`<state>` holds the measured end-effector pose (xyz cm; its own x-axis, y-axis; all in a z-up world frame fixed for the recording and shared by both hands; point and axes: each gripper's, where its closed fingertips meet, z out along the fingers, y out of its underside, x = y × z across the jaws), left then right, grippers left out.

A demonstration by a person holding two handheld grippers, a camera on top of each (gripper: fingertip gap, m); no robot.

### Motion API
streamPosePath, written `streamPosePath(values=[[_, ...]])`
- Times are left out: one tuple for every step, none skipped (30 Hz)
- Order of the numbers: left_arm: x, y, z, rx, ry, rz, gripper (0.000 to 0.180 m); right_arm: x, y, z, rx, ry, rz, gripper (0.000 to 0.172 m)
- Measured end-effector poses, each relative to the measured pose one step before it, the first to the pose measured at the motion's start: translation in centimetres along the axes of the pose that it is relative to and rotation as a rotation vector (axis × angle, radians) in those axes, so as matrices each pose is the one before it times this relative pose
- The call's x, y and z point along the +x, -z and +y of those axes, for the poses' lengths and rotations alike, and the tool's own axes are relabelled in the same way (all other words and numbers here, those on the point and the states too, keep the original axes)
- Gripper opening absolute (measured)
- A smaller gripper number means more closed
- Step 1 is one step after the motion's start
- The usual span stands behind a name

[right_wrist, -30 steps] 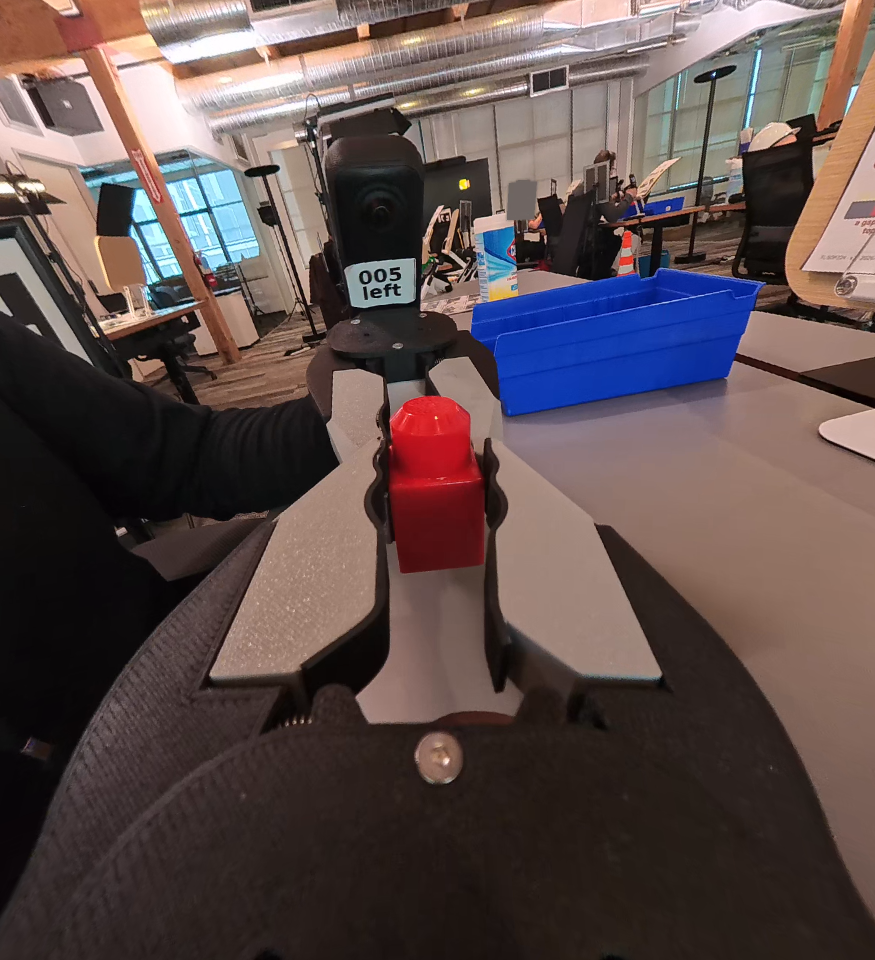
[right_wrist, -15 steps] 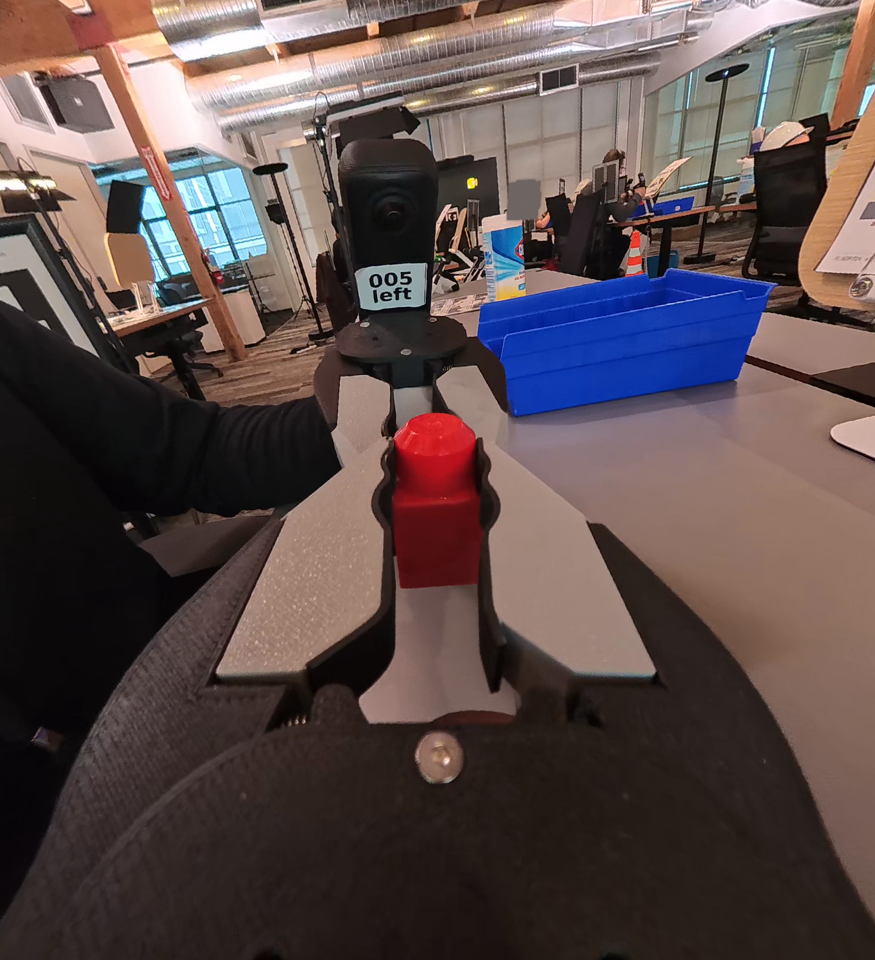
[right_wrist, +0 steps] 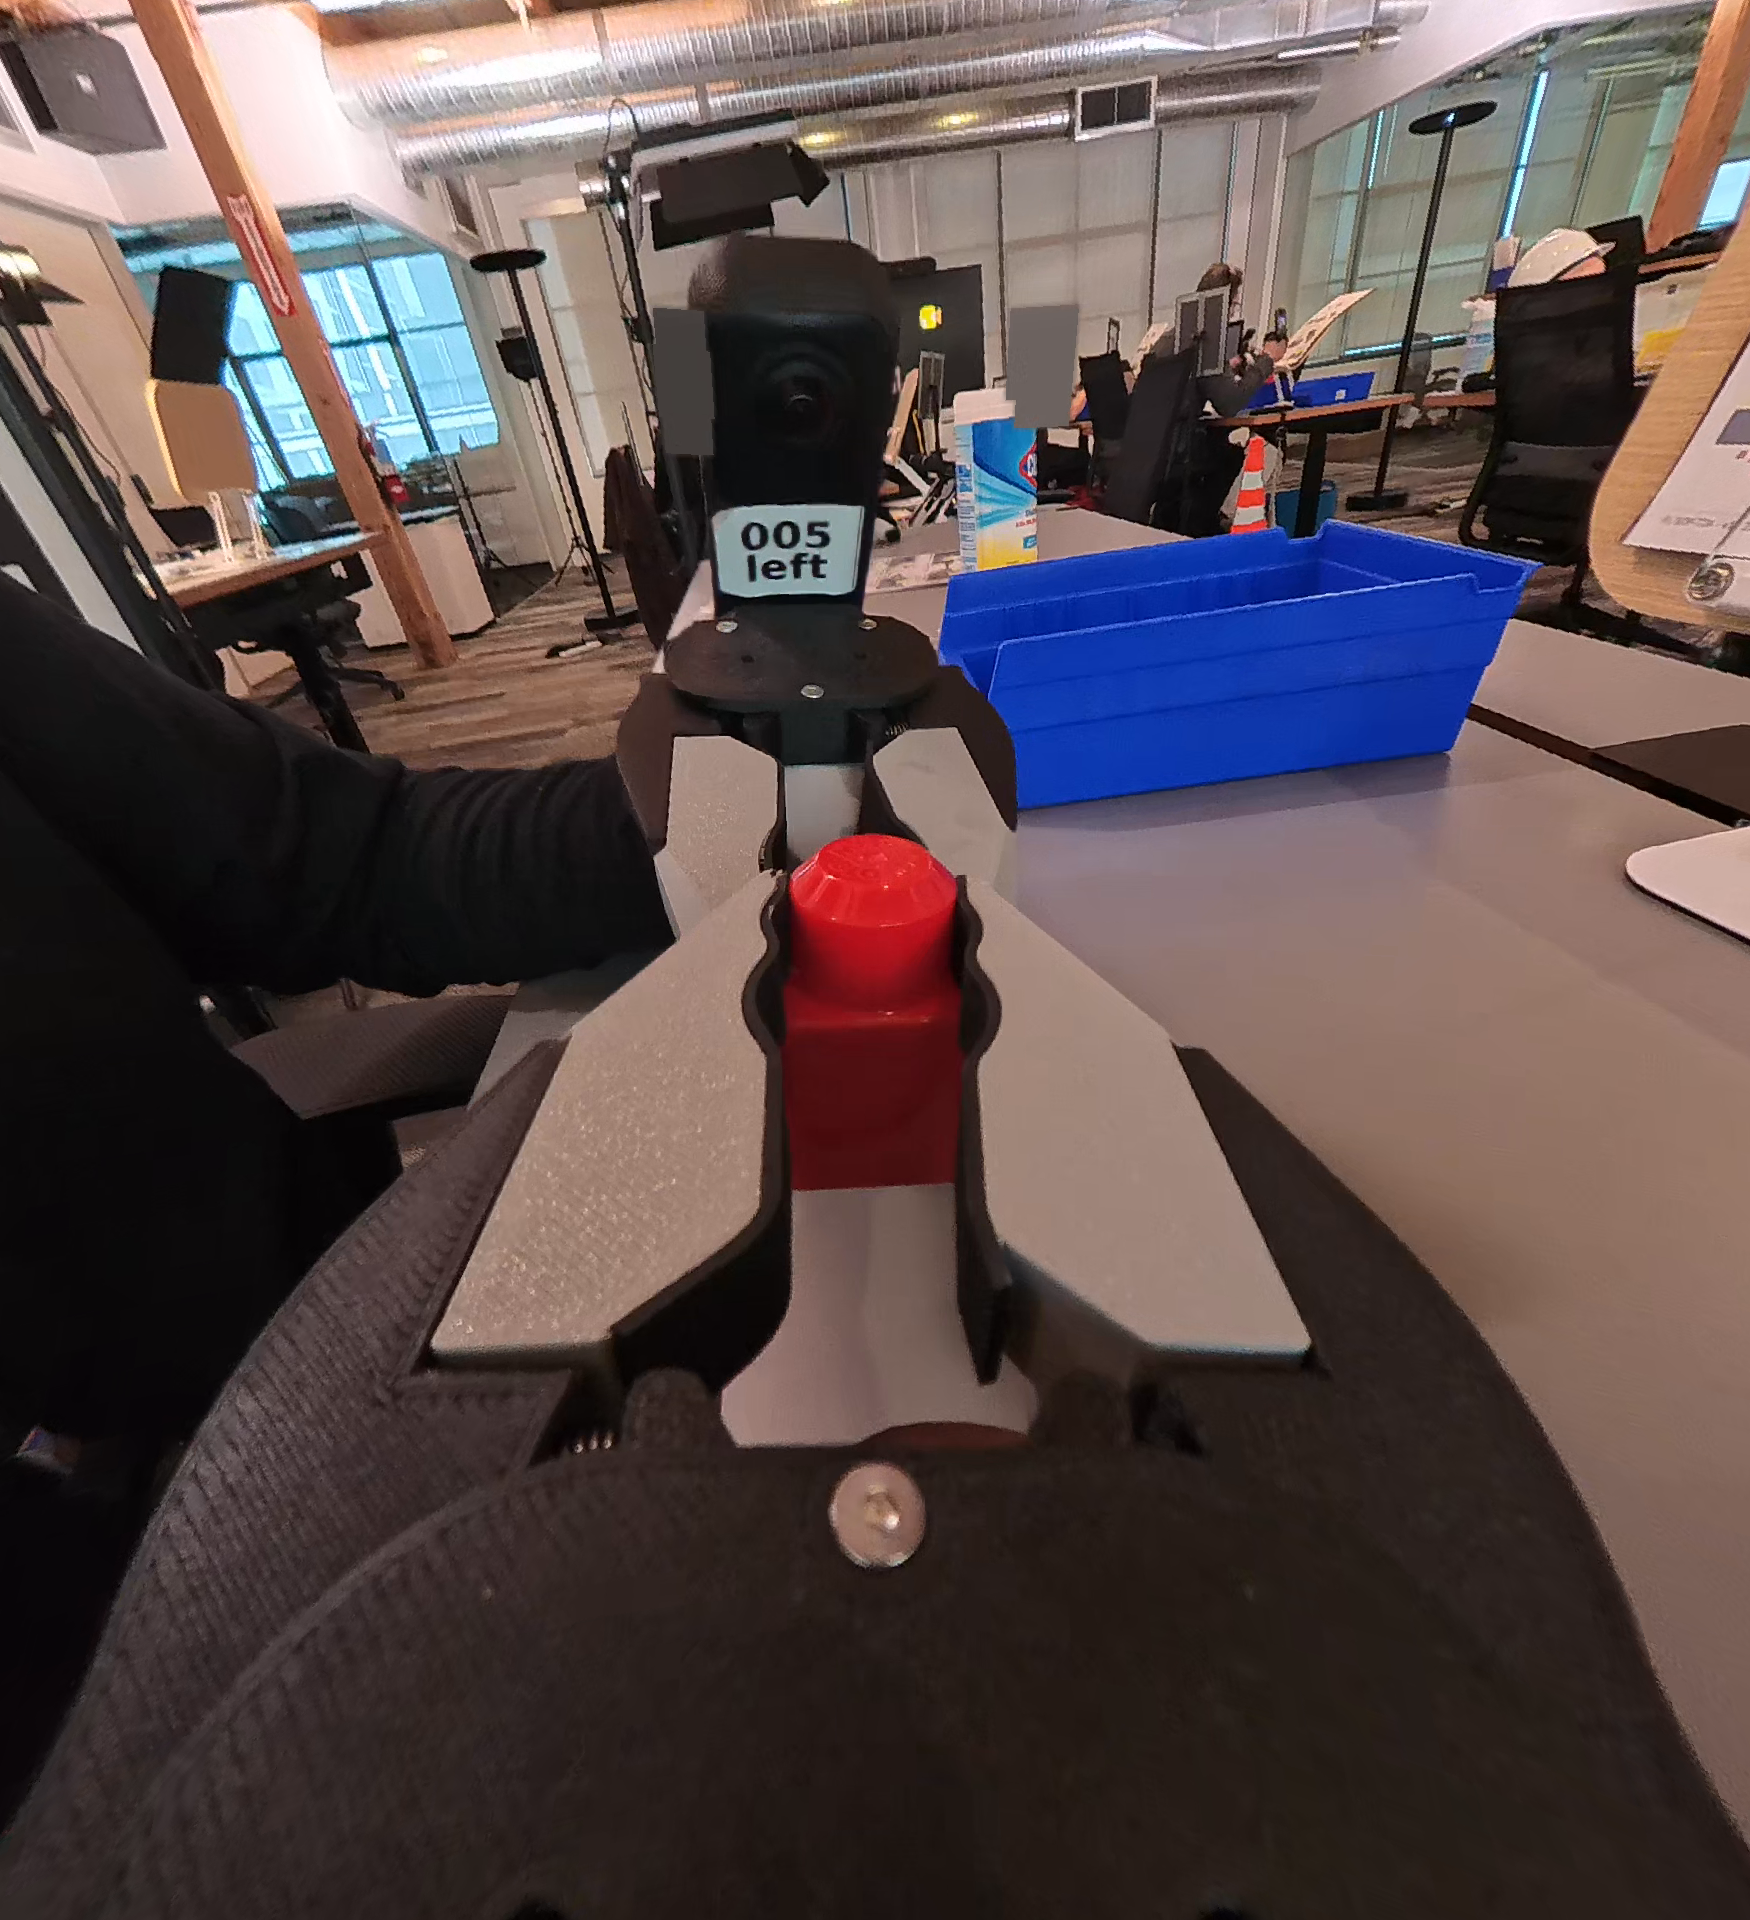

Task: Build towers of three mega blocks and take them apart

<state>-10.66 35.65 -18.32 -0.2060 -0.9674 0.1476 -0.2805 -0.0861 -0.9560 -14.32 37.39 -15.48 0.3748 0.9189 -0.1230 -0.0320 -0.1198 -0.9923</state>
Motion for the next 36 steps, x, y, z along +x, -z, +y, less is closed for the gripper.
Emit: streamPosePath(values=[[-0.063,0.044,0.112,-0.0089,0.0015,-0.0021,0.035,0.073,0.011,-0.024,-0.0019,0.0132,0.0116,0.027],[-0.214,0.103,0.148,-0.0119,-0.0061,-0.0119,0.034,0.231,0.186,-0.305,0.0136,0.0125,0.0192,0.027],[-0.241,0.167,0.130,-0.0111,-0.0111,-0.0139,0.038,0.319,0.380,-0.484,0.0203,-0.0006,0.0142,0.027],[-0.225,0.228,0.091,-0.0068,-0.0070,-0.0102,0.046,0.411,0.539,-0.611,0.0273,-0.0163,0.0099,0.028],[-0.198,0.251,0.097,-0.0060,0.0012,-0.0032,0.051,0.561,0.658,-0.747,0.0368,-0.0205,0.0172,0.027],[-0.329,0.254,0.231,-0.0106,0.0058,-0.0046,0.054,0.697,0.682,-0.727,0.0355,-0.0155,0.0256,0.027],[-0.721,0.186,0.423,-0.0185,0.0034,-0.0235,0.056,0.710,0.608,-0.531,0.0225,-0.0074,0.0288,0.027],[-1.156,0.086,0.634,-0.0273,-0.0033,-0.0451,0.058,0.542,0.466,-0.397,0.0148,-0.0002,0.0223,0.027],[-1.310,-0.069,0.777,-0.0322,-0.0082,-0.0494,0.059,0.325,0.344,-0.370,0.0157,0.0006,0.0116,0.027],[-1.210,-0.250,0.825,-0.0331,-0.0050,-0.0385,0.059,0.139,0.196,-0.279,0.0147,-0.0010,0.0025,0.027],[-0.988,-0.415,0.779,-0.0326,0.0022,-0.0217,0.059,-0.003,0.054,-0.095,0.0059,-0.0032,-0.0054,0.027],[-0.731,-0.538,0.617,-0.0273,0.0101,-0.0040,0.062,-0.055,-0.033,0.040,-0.0007,-0.0003,-0.0064,0.027],[-0.437,-0.619,0.415,-0.0207,0.0149,0.0123,0.065,-0.119,-0.076,0.084,-0.0019,0.0064,-0.0072,0.027],[-0.301,-0.632,0.270,-0.0171,0.0112,0.0173,0.066,-0.208,-0.106,0.131,-0.0048,0.0101,-0.0116,0.027],[-0.336,-0.600,0.195,-0.0166,0.0011,0.0098,0.066,-0.133,-0.107,0.178,-0.0078,0.0128,-0.0061,0.027],[-0.412,-0.570,0.205,-0.0207,-0.0096,0.0000,0.066,0.062,-0.084,0.218,-0.0083,0.0161,0.0061,0.027],[-0.445,-0.571,0.205,-0.0241,-0.0127,-0.0065,0.066,0.127,-0.055,0.238,-0.0086,0.0141,0.0074,0.028],[-0.165,-0.575,0.159,-0.0226,-0.0099,0.0048,0.067,0.060,-0.059,0.246,-0.0094,0.0054,-0.0007,0.028],[0.129,-0.581,0.084,-0.0183,-0.0067,0.0166,0.067,0.121,-0.045,0.233,-0.0082,-0.0045,0.0001,0.028],[0.256,-0.580,0.103,-0.0193,-0.0090,0.0171,0.067,0.231,-0.006,0.159,-0.0024,-0.0054,0.0066,0.028],[0.250,-0.569,0.239,-0.0287,-0.0161,0.0089,0.067,0.196,0.008,0.128,-0.0021,-0.0065,0.0031,0.028],[0.141,-0.525,0.366,-0.0400,-0.0232,-0.0043,0.066,0.153,0.021,0.077,-0.0010,-0.0090,0.0003,0.028],[0.019,-0.408,0.135,-0.0245,-0.0300,-0.0165,0.067,0.120,0.032,-0.005,0.0033,-0.0083,0.0001,0.028],[0.093,-0.212,-0.294,0.0039,-0.0252,-0.0093,0.064,0.069,0.021,-0.025,0.0029,-0.0063,-0.0014,0.028],[0.213,-0.194,-0.192,0.0014,-0.0018,0.0097,0.057,0.026,0.002,0.021,-0.0002,-0.0038,-0.0022,0.028],[-0.050,-0.151,-0.148,0.0012,0.0160,0.0046,0.041,0.025,-0.023,0.064,-0.0035,-0.0023,-0.0018,0.028],[-0.321,-0.102,-0.124,0.0018,0.0200,-0.0102,0.038,0.055,-0.045,0.155,-0.0076,-0.0024,-0.0009,0.028],[-0.052,-0.008,-0.053,0.0019,0.0086,0.0036,0.037,0.044,-0.095,0.262,-0.0124,-0.0062,-0.0039,0.027],[0.204,0.039,0.008,0.0002,-0.0018,0.0123,0.037,0.029,-0.095,0.287,-0.0148,-0.0109,-0.0061,0.027],[0.559,0.067,-0.012,0.0030,-0.0035,0.0288,0.037,0.065,-0.058,0.179,-0.0082,-0.0042,-0.0005,0.027],[0.906,0.105,-0.224,0.0141,0.0019,0.0425,0.037,0.098,-0.038,0.114,-0.0049,0.0039,0.0051,0.027],[1.072,0.127,-0.440,0.0235,0.0059,0.0459,0.037,0.053,-0.033,0.099,-0.0064,0.0054,0.0027,0.028],[0.984,0.147,-0.524,0.0212,0.0047,0.0361,0.036,-0.002,-0.026,0.087,-0.0056,0.0029,0.0002,0.028],[0.842,0.152,-0.435,0.0107,-0.0030,0.0241,0.036,-0.027,-0.047,0.034,-0.0021,0.0007,-0.0014,0.028],[0.688,0.153,-0.378,0.0049,-0.0103,0.0139,0.036,-0.048,-0.074,0.054,-0.0033,-0.0008,-0.0023,0.028],[0.577,0.157,-0.390,0.0054,-0.0093,0.0097,0.036,-0.041,-0.095,0.132,-0.0077,0.0006,-0.0005,0.028]])
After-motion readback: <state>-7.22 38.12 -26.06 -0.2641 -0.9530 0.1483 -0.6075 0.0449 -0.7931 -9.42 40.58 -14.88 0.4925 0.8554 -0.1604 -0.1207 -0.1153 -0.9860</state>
